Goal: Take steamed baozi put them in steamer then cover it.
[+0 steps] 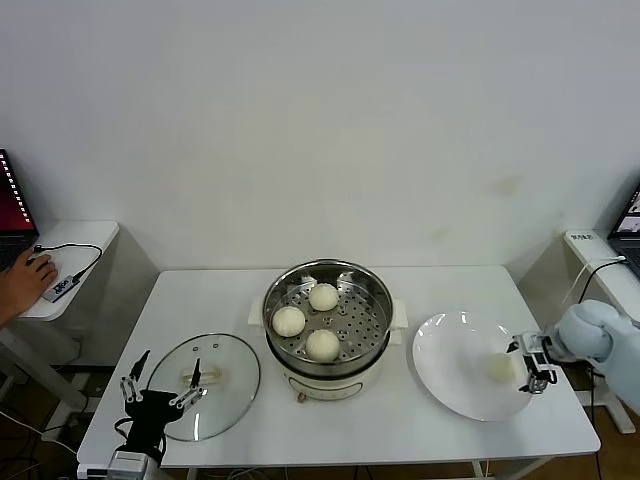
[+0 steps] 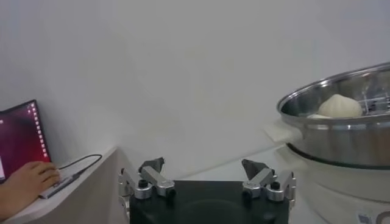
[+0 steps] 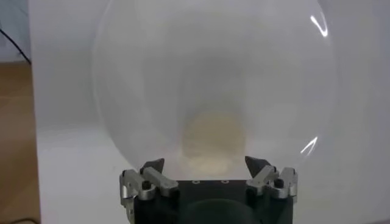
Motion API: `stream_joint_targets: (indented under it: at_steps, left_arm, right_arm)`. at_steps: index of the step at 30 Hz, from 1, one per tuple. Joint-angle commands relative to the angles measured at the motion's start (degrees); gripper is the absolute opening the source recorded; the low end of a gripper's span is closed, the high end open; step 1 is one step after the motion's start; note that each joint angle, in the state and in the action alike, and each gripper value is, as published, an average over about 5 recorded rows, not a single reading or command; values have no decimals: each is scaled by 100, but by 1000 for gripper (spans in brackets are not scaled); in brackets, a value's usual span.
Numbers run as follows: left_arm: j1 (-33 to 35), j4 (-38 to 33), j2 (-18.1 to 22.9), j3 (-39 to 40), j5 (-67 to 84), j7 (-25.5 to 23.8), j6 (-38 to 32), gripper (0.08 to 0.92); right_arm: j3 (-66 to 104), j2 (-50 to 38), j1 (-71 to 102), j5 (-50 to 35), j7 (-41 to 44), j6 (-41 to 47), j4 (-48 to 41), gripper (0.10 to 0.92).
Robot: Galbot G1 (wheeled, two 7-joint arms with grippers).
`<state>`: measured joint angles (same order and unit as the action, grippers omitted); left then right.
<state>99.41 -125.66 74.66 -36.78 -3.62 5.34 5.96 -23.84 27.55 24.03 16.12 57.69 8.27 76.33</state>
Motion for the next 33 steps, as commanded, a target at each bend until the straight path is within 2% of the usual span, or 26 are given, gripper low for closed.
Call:
stream_joint_targets:
  at_steps: [1, 17, 27, 33]
  left_arm:
    - [-3, 34, 4, 5, -6, 0, -4, 823]
    - [3, 20, 32, 16, -12, 2, -6, 823]
    - [23, -14, 38, 22, -16, -2, -10, 823]
    - [32, -43, 52, 38, -25, -1, -10, 823]
  right_arm:
    - [119, 289, 86, 103, -65, 7, -314, 822]
    - [-20, 311, -315, 19, -59, 119, -291, 768]
    - [-38, 295, -239, 69, 92, 186, -277, 659]
    - [-29, 292, -239, 79, 129, 204, -295, 565]
